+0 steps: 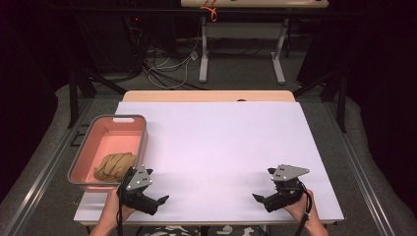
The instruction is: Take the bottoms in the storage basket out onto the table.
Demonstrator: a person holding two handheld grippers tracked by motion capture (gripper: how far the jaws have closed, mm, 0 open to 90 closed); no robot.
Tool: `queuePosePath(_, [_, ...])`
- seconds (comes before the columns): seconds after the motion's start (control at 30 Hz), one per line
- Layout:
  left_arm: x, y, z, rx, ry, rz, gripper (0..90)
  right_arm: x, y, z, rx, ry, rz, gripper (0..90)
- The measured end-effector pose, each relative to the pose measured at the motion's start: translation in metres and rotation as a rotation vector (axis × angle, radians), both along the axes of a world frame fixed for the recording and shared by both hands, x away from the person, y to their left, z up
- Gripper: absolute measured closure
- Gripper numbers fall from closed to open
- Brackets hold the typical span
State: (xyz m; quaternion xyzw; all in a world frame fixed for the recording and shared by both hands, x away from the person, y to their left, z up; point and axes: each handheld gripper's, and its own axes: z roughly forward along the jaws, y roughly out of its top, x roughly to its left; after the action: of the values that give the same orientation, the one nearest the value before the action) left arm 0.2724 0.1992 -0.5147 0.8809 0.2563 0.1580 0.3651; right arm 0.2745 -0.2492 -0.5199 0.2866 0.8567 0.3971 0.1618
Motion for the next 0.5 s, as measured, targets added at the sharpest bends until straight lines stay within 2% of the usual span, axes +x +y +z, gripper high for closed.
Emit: queuePosePath(0.5, [0.0016,-0.0013,-0.0009,-0.004,0.001,-0.007,0.0,-0.0026,0.0030,-0.0005,-0.005,-0.010,0.014,0.0])
